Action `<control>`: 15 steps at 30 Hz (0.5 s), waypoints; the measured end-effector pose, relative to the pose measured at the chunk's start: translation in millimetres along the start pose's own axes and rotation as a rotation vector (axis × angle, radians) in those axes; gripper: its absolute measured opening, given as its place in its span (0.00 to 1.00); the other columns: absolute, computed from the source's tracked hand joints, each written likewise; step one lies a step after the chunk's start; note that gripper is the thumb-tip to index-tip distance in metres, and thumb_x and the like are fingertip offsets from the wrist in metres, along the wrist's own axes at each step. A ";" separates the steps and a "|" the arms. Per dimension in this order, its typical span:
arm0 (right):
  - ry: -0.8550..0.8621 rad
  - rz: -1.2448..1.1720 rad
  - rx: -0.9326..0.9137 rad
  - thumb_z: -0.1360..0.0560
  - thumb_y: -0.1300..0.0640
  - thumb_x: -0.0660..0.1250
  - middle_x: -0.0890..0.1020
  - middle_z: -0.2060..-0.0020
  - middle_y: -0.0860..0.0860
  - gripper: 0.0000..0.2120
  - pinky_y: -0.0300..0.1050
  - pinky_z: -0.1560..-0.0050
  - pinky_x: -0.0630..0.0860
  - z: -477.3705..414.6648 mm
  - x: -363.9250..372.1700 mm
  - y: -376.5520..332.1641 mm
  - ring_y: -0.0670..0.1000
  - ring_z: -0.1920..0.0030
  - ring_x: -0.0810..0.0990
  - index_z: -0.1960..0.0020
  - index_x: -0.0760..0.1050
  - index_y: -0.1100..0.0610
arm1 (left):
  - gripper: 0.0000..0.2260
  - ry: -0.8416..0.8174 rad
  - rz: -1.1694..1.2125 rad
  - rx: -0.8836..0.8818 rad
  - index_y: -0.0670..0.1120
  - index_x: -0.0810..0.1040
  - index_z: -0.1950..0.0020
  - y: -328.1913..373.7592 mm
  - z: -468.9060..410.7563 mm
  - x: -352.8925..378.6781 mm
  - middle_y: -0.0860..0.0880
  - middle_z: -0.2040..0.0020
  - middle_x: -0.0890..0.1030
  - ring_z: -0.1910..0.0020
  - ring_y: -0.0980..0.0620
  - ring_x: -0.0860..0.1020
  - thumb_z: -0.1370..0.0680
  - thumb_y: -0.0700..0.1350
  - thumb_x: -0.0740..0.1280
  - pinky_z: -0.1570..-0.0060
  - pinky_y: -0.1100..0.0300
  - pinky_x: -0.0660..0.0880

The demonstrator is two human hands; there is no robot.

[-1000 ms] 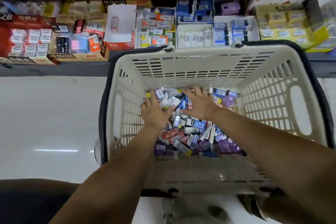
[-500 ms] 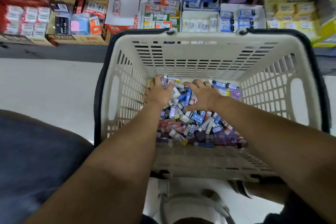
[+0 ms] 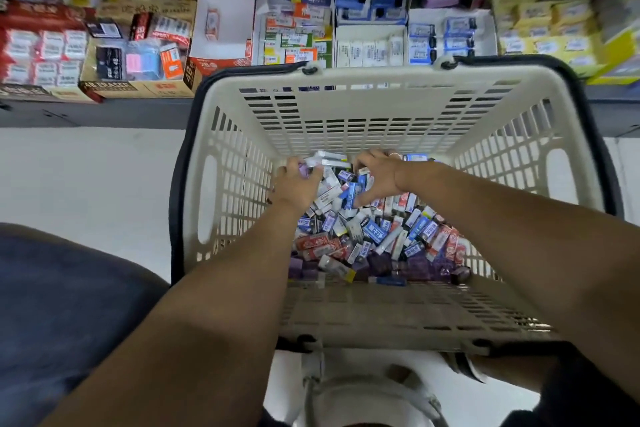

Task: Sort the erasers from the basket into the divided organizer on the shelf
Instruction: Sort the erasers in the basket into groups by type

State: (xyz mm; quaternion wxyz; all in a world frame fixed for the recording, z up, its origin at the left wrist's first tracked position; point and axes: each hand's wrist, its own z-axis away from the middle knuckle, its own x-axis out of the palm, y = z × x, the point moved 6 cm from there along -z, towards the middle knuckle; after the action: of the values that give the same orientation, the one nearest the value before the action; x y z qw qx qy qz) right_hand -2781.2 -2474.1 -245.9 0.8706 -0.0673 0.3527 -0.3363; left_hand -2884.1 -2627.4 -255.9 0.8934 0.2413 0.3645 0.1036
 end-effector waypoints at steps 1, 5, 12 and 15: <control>-0.005 0.014 -0.008 0.34 0.39 0.74 0.59 0.27 0.51 0.39 0.56 0.33 0.65 1.2 2.1 -0.1 0.59 0.29 0.60 0.30 0.59 0.46 | 0.20 -0.006 -0.001 -0.008 0.49 0.69 0.35 0.8 2.0 1.2 0.42 0.34 0.67 0.34 0.42 0.68 0.22 0.60 0.61 0.34 0.49 0.65; -0.073 0.048 0.011 0.33 0.40 0.73 0.58 0.25 0.51 0.44 0.50 0.32 0.63 1.4 2.2 4.1 0.56 0.27 0.60 0.24 0.54 0.47 | 0.17 -0.054 0.094 -0.022 0.48 0.69 0.45 3.9 -1.5 -7.4 0.43 0.43 0.76 0.43 0.43 0.74 0.23 0.60 0.63 0.40 0.51 0.71; -0.134 -0.013 -0.011 0.29 0.50 0.74 0.61 0.25 0.51 0.37 0.50 0.30 0.65 12.3 1.5 8.6 0.54 0.28 0.65 0.26 0.61 0.52 | 0.14 -0.170 -0.053 0.051 0.47 0.74 0.47 17.9 23.9 19.4 0.46 0.51 0.77 0.47 0.44 0.74 0.20 0.57 0.60 0.47 0.56 0.70; -0.170 0.029 -0.020 0.29 0.49 0.74 0.63 0.27 0.50 0.30 0.48 0.33 0.66 21.0 -5.8 7.1 0.54 0.29 0.65 0.30 0.68 0.51 | 0.20 -0.216 0.084 0.006 0.46 0.73 0.35 17.5 33.4 26.1 0.43 0.32 0.72 0.34 0.42 0.70 0.20 0.57 0.61 0.35 0.51 0.67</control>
State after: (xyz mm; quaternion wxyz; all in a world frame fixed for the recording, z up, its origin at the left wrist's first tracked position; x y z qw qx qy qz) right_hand -2766.6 -2467.5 -229.6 0.9016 -0.0991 0.2816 -0.3131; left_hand -2842.2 -2614.7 -242.0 0.9217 0.2690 0.2557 0.1132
